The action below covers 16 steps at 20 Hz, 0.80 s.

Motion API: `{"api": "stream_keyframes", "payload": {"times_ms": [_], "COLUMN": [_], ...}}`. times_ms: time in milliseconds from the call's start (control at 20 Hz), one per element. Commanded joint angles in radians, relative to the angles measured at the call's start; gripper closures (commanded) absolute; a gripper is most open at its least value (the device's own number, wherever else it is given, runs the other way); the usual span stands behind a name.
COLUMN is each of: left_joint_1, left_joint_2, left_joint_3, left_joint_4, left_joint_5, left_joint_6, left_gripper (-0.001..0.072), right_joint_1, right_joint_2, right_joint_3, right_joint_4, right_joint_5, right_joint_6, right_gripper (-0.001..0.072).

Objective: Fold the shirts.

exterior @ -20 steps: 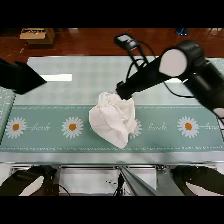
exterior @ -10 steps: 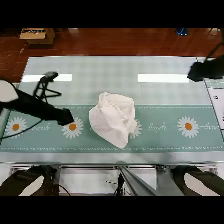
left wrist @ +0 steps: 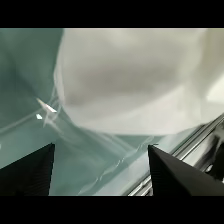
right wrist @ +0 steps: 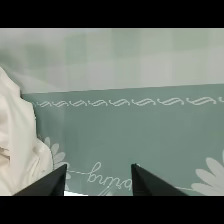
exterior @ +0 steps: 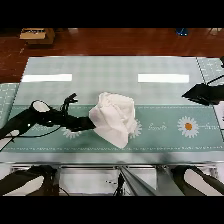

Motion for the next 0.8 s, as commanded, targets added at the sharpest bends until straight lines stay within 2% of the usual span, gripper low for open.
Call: {"api": "stream_keyframes", "payload": {"times_ms": [0, 50, 100, 150, 200, 300, 350, 550, 650, 750], "left_joint_1": [0.000, -0.001, -0.001, -0.001, -0.001, -0.001, -0.001, 0.010, 0.016, 0.018], "left_joint_2": [-0.111, -0.132, -0.151, -0.167, -0.185, -0.208, -0.210, -0.204, -0.189, -0.172], "left_joint_3": [-0.006, -0.006, -0.006, -0.006, -0.006, -0.006, -0.006, 0.000, 0.000, 0.000], "left_joint_4": [-0.188, -0.235, -0.263, -0.267, -0.267, -0.267, -0.267, -0.267, -0.267, -0.267], "left_joint_5": [0.093, 0.101, 0.108, 0.109, 0.108, 0.106, 0.095, 0.005, 0.001, -0.013], "left_joint_6": [0.064, 0.065, 0.078, 0.079, 0.079, 0.079, 0.084, 0.135, 0.135, 0.135], "left_gripper": [0.0074, 0.0218, 0.0307, 0.0343, 0.0348, 0.0592, 0.0688, 0.0689, 0.0689, 0.0689], "right_joint_1": [-0.014, -0.014, -0.014, -0.014, -0.014, -0.014, -0.014, 0.060, 0.143, 0.229], "right_joint_2": [0.000, 0.000, 0.000, 0.000, 0.000, 0.000, 0.000, -0.010, -0.046, -0.106], "right_joint_3": [-0.034, -0.034, -0.034, -0.034, -0.034, -0.034, -0.035, -0.109, -0.181, -0.224], "right_joint_4": [0.086, 0.097, 0.109, 0.118, 0.125, 0.128, 0.127, 0.129, 0.173, 0.268], "right_joint_5": [-0.012, -0.012, -0.011, -0.011, -0.010, -0.004, -0.005, -0.053, -0.138, -0.230], "right_joint_6": [-0.034, -0.034, -0.033, -0.033, -0.033, -0.034, -0.034, -0.034, -0.034, -0.038], "right_gripper": [0.0222, 0.0222, 0.0222, 0.0222, 0.0221, 0.0222, 0.0222, 0.0221, 0.0124, 0.0124]}}
